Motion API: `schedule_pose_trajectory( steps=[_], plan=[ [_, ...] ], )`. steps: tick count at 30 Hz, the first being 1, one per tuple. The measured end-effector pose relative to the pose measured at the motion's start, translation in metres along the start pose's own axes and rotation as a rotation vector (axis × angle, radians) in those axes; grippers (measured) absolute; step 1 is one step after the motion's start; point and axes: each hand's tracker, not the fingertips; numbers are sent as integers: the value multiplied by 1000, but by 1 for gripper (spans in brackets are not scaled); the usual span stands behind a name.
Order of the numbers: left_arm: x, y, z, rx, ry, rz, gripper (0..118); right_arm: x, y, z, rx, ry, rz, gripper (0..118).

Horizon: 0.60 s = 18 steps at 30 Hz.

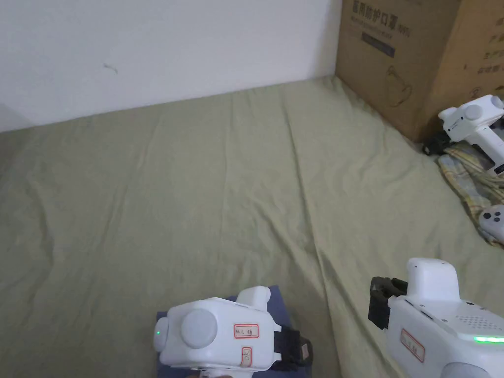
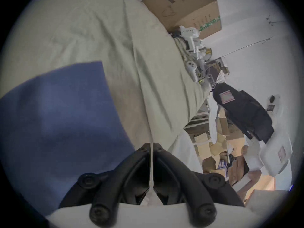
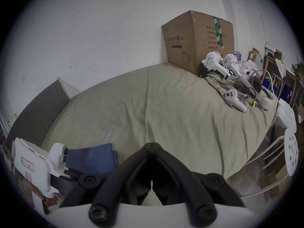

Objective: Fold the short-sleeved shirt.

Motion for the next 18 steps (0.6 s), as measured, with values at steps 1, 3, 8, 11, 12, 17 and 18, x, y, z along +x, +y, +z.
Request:
schedule_pose_trajectory(
  steps=[1, 3, 8, 11, 12, 17, 18],
  plan=[
    [-5, -1, 14, 27, 3, -3, 3, -3, 4, 1, 1, 9, 17, 0],
    [-18, -3, 45, 89, -14, 25, 3, -13, 12, 3, 0, 22, 64, 0],
    [-74, -31, 135, 271, -45, 161, 3, -59, 34, 3, -27, 167, 164, 0],
    [-111, -58, 173, 342, 17, 213, 3, -102, 40, -12, -158, 269, 239, 0],
    [-121, -67, 179, 350, 25, 246, 3, -114, 38, -19, -204, 287, 250, 0],
    [-159, -105, 196, 403, 0, 342, 3, -159, 0, -73, -456, 403, 218, 0],
    [-163, -110, 197, 409, -9, 353, 3, -162, -9, -83, -497, 371, 226, 0]
  ],
)
